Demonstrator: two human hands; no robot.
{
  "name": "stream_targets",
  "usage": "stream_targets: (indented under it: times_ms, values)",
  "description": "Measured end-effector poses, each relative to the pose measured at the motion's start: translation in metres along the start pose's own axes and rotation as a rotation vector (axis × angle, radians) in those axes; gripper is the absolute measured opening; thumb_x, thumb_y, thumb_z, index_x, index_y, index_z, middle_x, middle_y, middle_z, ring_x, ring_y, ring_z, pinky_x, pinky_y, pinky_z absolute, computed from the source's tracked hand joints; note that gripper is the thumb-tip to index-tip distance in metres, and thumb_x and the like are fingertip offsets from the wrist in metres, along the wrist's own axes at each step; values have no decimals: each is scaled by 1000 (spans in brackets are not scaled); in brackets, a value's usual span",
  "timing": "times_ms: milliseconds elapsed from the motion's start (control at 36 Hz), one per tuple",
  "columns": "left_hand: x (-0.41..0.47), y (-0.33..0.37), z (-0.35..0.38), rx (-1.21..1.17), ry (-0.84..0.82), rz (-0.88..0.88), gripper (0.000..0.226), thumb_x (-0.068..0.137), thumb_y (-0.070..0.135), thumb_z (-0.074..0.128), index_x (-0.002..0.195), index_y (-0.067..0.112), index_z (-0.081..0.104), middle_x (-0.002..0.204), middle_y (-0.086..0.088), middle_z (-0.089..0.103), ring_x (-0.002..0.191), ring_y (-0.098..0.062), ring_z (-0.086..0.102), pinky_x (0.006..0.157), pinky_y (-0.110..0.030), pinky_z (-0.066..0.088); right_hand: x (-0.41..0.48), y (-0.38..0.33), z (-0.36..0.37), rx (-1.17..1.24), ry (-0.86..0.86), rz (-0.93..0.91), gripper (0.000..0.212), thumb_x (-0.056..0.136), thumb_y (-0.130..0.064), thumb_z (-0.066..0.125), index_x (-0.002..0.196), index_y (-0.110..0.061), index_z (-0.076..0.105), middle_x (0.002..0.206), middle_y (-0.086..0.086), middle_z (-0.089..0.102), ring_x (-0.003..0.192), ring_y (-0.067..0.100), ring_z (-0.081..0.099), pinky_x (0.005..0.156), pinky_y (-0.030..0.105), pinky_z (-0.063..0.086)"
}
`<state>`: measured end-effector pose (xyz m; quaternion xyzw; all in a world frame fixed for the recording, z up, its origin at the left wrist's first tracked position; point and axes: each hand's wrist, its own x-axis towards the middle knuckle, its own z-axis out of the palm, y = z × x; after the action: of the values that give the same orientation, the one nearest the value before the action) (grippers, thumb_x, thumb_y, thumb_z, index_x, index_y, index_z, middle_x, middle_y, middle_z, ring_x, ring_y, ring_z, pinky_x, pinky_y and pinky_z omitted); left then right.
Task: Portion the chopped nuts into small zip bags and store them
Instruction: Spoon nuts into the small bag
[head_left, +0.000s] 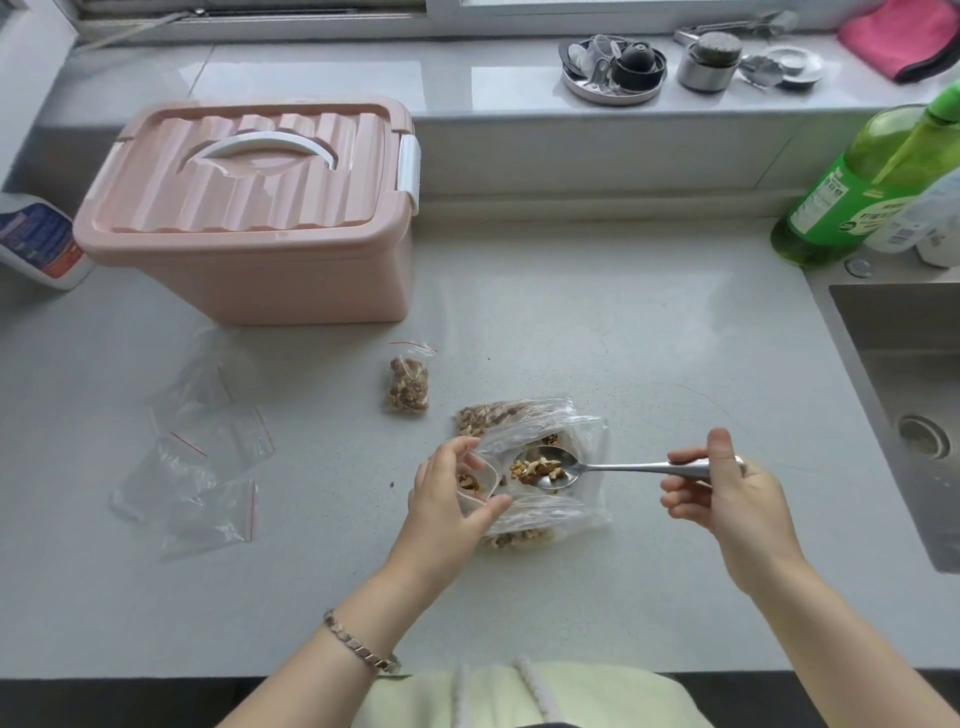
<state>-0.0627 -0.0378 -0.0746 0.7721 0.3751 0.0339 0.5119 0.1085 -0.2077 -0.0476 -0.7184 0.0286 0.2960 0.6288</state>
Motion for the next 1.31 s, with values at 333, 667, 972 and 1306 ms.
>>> stream_targets:
  times_ms: [333,667,972,1306]
  values:
    - [-2,10,6,5,-38,-35,54,82,30,67,123,35,33,118,16,36,121,-11,36,107,-31,30,-34,-45,43,-178,-180,-469,51,82,-63,43,70,-18,64,57,5,65,43,14,60,44,19,48]
    - [-2,7,10,-141,18,-30,55,74,43,69,105,65,30,128,14,46,110,-29,53,98,-52,42,-51,-48,37,-565,-227,-1002,58,98,-43,34,69,-3,64,57,3,57,52,8,57,46,29,45]
    - [-5,8,6,-109,19,27,48,78,41,67,107,57,33,119,15,50,107,-26,53,97,-45,43,-50,-41,40,-505,-228,-958,48,95,-49,35,77,-18,67,57,-6,59,52,3,60,47,21,48]
    - [-3,0,-6,-151,130,17,45,82,21,67,105,42,35,109,13,46,113,-6,43,88,-13,33,-19,7,19,-444,33,-478,53,83,-66,37,72,-22,64,52,1,61,50,11,61,49,14,48]
